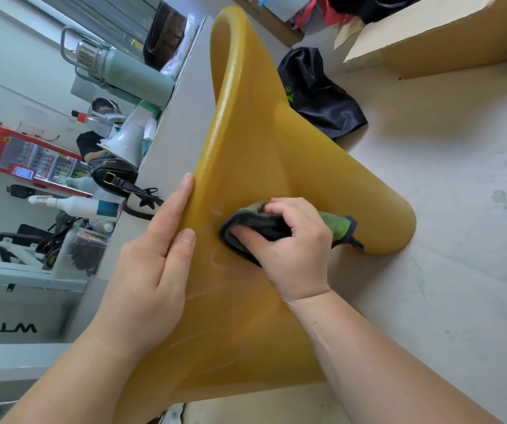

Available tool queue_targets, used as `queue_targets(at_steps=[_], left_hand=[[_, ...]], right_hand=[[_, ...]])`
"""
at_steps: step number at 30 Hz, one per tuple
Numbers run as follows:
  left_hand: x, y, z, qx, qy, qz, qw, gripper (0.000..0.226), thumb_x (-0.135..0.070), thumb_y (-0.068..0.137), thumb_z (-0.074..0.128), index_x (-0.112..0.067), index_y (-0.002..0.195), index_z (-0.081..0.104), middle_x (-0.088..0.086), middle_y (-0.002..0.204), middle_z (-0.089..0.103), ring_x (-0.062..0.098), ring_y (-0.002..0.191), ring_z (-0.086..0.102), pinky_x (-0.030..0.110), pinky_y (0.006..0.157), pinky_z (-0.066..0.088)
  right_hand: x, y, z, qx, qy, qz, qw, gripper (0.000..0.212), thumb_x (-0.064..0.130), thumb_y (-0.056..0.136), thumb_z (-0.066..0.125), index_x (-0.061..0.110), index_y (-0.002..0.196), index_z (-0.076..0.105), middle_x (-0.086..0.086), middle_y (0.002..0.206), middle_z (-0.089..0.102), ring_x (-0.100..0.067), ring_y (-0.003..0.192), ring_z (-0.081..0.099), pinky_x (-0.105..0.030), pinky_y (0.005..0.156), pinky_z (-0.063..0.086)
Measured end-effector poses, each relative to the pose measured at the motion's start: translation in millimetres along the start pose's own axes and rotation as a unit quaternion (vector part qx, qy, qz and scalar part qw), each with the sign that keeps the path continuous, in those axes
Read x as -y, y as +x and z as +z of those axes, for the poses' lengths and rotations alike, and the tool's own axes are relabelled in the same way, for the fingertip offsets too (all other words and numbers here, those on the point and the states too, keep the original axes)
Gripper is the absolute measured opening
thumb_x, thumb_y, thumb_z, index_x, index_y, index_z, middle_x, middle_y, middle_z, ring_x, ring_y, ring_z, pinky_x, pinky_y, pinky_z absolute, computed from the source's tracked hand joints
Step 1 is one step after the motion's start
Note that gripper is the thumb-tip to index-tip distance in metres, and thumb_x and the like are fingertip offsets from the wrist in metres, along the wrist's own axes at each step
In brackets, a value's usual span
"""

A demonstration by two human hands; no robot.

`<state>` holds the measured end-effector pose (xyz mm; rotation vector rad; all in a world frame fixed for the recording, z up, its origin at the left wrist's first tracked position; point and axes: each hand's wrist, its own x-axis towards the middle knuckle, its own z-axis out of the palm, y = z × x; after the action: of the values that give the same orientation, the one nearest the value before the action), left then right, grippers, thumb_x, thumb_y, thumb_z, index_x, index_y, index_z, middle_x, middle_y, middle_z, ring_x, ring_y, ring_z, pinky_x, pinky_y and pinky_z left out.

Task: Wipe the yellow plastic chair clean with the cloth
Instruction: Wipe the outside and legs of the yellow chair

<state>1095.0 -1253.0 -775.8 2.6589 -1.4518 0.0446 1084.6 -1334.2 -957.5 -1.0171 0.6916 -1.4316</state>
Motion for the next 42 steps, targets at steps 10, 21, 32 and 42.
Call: queue_targets(at_steps=[10,21,32,42], left_hand=[[-3.5,-0.1,0.6,-0.004,-0.013,0.013,1.000,0.054,-0.036,0.099,0.037,-0.055,0.148,0.029,-0.044,0.142,0.037,-0.020,0.131,0.036,0.000,0.101,0.030],[-5.3,-0.8,-0.4,-0.012,0.011,0.006,1.000,0.055,-0.042,0.097,0.037,-0.064,0.145,0.023,-0.042,0.142,0.039,-0.015,0.132,0.038,0.014,0.107,0.036],[-8.0,-0.5,-1.3,0.003,-0.001,0.001,1.000,0.055,-0.037,0.098,0.037,-0.055,0.149,0.027,-0.055,0.127,0.043,-0.025,0.113,0.047,-0.002,0.086,0.036],[-10.6,-0.5,0.1,0.000,-0.032,0.005,0.999,0.054,-0.028,0.099,0.039,-0.044,0.150,0.030,-0.058,0.131,0.033,-0.030,0.125,0.031,-0.006,0.095,0.025]], right_hand=[[8.3,-17.0,-4.2,0.076,-0.184,0.037,0.979,0.081,0.080,0.079,0.052,0.033,0.145,0.056,0.000,0.096,0.042,-0.026,0.091,0.045,-0.045,0.083,0.044],[10.7,10.7,-13.1,0.104,-0.042,0.006,0.994,0.092,0.069,0.055,0.086,0.016,0.126,0.059,0.003,0.130,0.059,-0.023,0.129,0.052,-0.051,0.106,0.042],[14.7,62.6,4.8,0.220,-0.092,0.027,0.971,0.127,0.087,0.059,0.059,0.030,0.163,0.015,-0.007,0.168,0.011,-0.032,0.157,0.001,-0.067,0.122,0.004],[3.4,-101.3,-10.7,0.299,-0.034,0.024,0.954,0.096,0.065,0.095,0.042,0.018,0.163,-0.008,-0.006,0.169,-0.023,-0.032,0.156,-0.018,-0.070,0.120,0.004]])
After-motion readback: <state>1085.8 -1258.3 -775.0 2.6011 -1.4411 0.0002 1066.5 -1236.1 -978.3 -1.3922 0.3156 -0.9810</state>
